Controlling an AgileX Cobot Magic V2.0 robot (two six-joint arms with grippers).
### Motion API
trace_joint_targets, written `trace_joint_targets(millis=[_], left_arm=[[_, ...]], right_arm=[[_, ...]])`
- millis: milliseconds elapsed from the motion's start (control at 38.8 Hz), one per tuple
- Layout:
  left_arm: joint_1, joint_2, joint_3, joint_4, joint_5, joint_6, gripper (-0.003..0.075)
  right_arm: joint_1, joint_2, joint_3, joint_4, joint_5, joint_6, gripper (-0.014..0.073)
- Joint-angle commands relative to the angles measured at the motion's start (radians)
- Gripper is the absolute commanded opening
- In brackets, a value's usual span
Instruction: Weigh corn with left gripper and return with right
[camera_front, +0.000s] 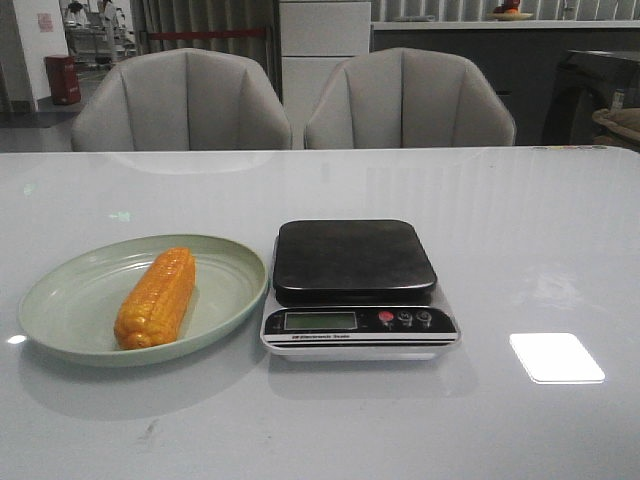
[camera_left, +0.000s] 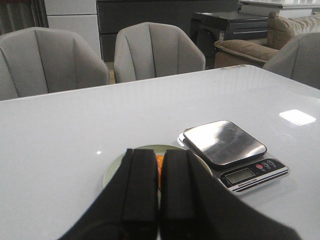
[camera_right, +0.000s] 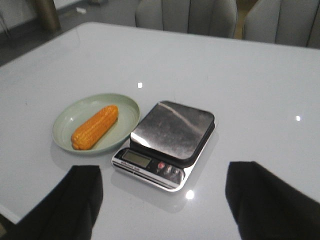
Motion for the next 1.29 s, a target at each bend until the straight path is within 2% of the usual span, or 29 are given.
trace_joint_targets(millis=[0, 103, 206, 232, 283, 361, 386, 515, 1262], left_arm=[[-0.001, 0.0, -0.027, 0.005, -0.079, -0.002, 0.0125], [-0.001, 0.0, -0.027, 0.005, -0.079, -0.002, 0.0125], [-0.001, 0.0, -0.027, 0.005, -0.079, -0.002, 0.0125], [-0.001, 0.0, -0.027, 0.005, -0.079, -0.002, 0.0125], [-0.001, 0.0, -0.027, 0.005, -0.079, -0.002, 0.0125], [-0.001, 0.0, -0.027, 0.005, -0.079, -0.002, 0.0125], [-0.001, 0.0, -0.027, 0.005, -0.079, -0.002, 0.0125], [-0.001, 0.0, -0.027, 0.005, -0.079, -0.002, 0.0125], [0.008, 0.0, 0.001, 0.005, -0.082, -0.002, 0.0125]], right_arm=[[-0.008, -0.1, 0.075, -0.002, -0.2, -0.012, 0.0606], [-0.008, -0.178, 0.172, -0.004, -0.299, -0.012, 0.0606], [-0.008, -0.191, 0.207, -0.004, -0.315, -0.012, 0.06], [-0.008, -0.191, 0.212, -0.004, -0.319, -0.012, 0.0576], [-0.008, -0.191, 0.221, -0.005, -0.321, -0.012, 0.0467], [-0.008, -0.191, 0.228, -0.005, -0.318, -0.012, 0.0188], [-0.008, -0.191, 0.228, -0.005, -0.317, -0.012, 0.0122], [-0.008, -0.191, 0.228, -0.004, -0.35, -0.012, 0.0191], [-0.008, -0.191, 0.228, -0.004, -0.356, -0.012, 0.0187]])
